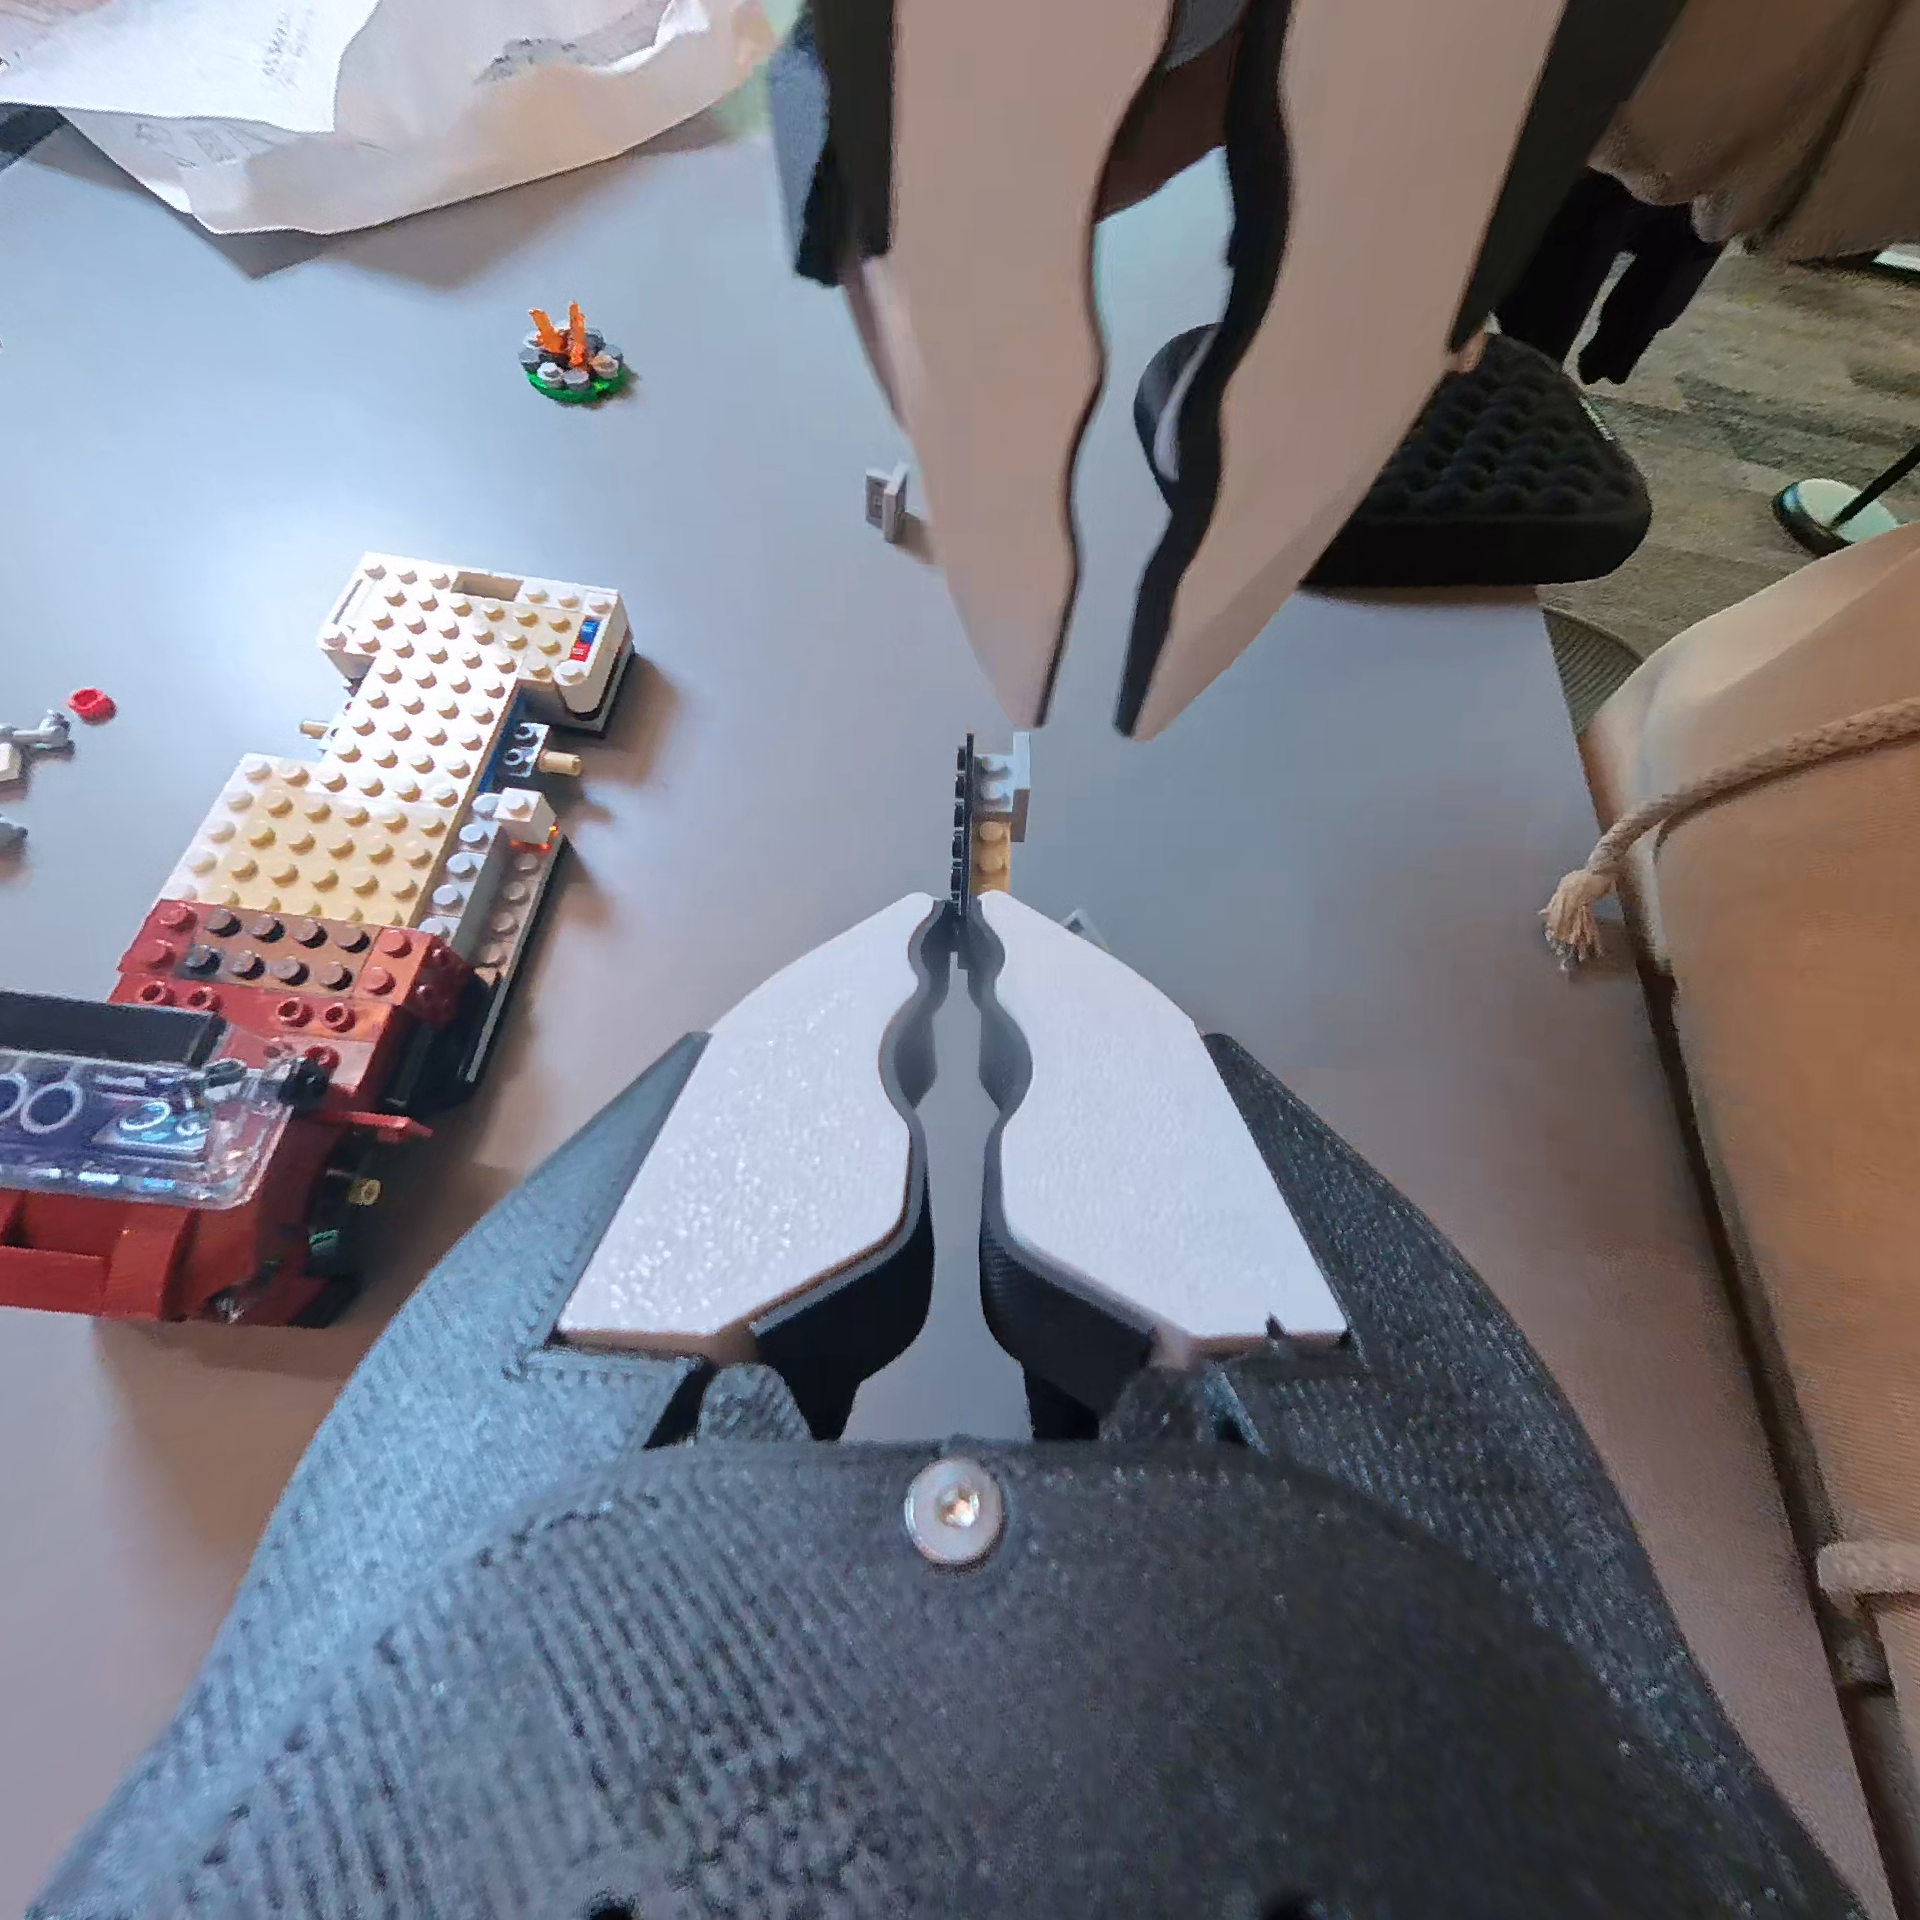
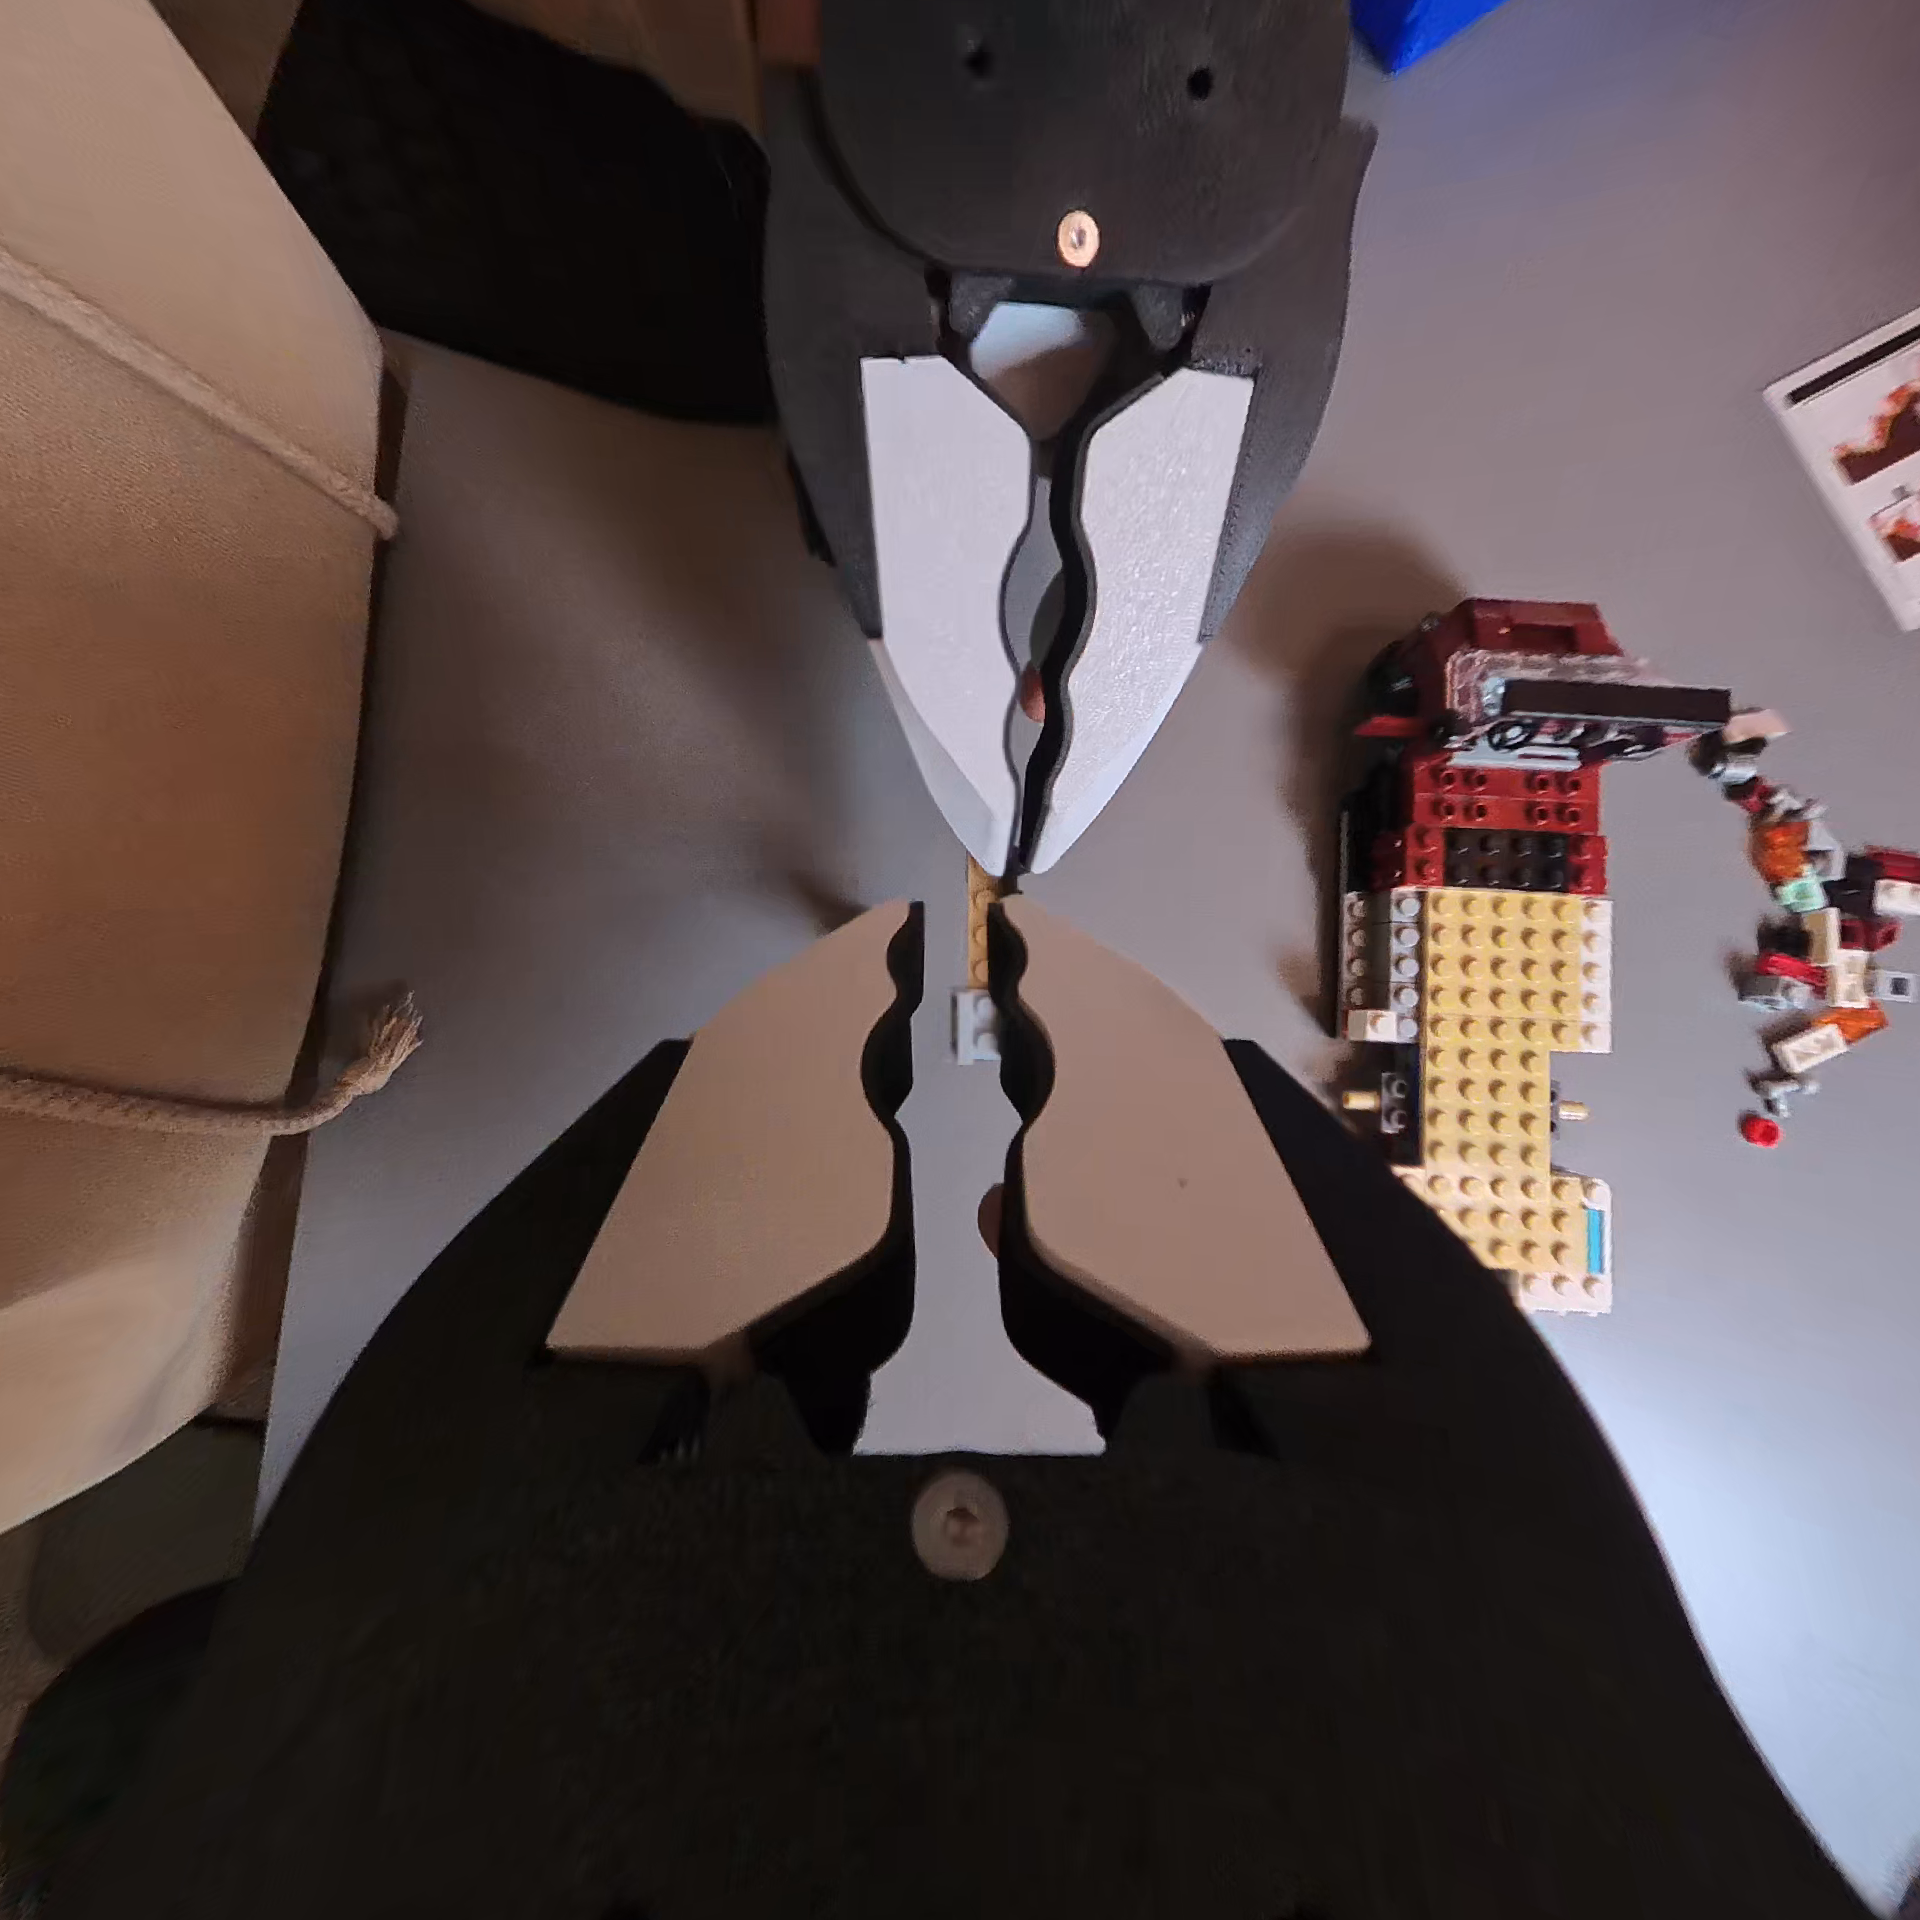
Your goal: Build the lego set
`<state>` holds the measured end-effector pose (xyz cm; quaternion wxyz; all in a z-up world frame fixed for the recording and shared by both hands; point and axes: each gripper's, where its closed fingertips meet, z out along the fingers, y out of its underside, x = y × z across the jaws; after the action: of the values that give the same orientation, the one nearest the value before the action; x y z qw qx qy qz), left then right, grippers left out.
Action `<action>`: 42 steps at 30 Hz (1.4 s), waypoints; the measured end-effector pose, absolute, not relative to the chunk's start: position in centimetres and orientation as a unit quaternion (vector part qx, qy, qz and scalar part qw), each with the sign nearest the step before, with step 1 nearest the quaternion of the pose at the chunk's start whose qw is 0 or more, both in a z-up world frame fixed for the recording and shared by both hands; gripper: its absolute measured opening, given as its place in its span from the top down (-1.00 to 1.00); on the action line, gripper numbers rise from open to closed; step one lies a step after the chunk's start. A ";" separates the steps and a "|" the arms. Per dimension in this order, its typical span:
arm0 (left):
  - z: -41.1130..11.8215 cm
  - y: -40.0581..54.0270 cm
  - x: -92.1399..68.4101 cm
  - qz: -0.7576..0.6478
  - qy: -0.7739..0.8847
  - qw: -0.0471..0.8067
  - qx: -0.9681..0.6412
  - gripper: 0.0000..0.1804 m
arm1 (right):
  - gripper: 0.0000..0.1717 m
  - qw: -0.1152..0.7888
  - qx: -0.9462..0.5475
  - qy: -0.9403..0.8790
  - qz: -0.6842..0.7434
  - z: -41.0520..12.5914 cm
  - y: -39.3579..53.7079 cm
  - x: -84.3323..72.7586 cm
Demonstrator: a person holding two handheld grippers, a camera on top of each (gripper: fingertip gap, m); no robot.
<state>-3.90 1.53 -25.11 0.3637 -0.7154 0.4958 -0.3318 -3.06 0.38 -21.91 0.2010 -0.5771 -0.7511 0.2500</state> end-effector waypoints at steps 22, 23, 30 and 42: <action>-26.2 -0.1 -4.7 -0.283 0.559 0.373 -0.685 0.81 | 0.96 0.130 -0.604 -0.711 0.336 -26.4 -1.6 -1.6; -25.5 -0.6 -4.3 -0.306 0.556 0.376 -0.675 0.81 | 0.96 0.119 -0.603 -0.697 0.370 -25.5 -1.8 -1.8; -23.5 -2.2 -2.7 -0.391 0.533 0.383 -0.646 0.95 | 0.96 0.081 -0.578 -0.683 0.439 -23.3 -2.1 -2.7; -23.5 0.4 -3.7 -0.477 0.403 0.342 -0.702 0.96 | 0.88 0.375 -0.564 -0.665 0.314 -22.1 -0.3 -3.2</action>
<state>-3.69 0.36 -23.51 0.3417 -0.7023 0.4026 -0.4774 -3.16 -0.33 -22.11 0.3755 -0.5644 -0.6646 0.3142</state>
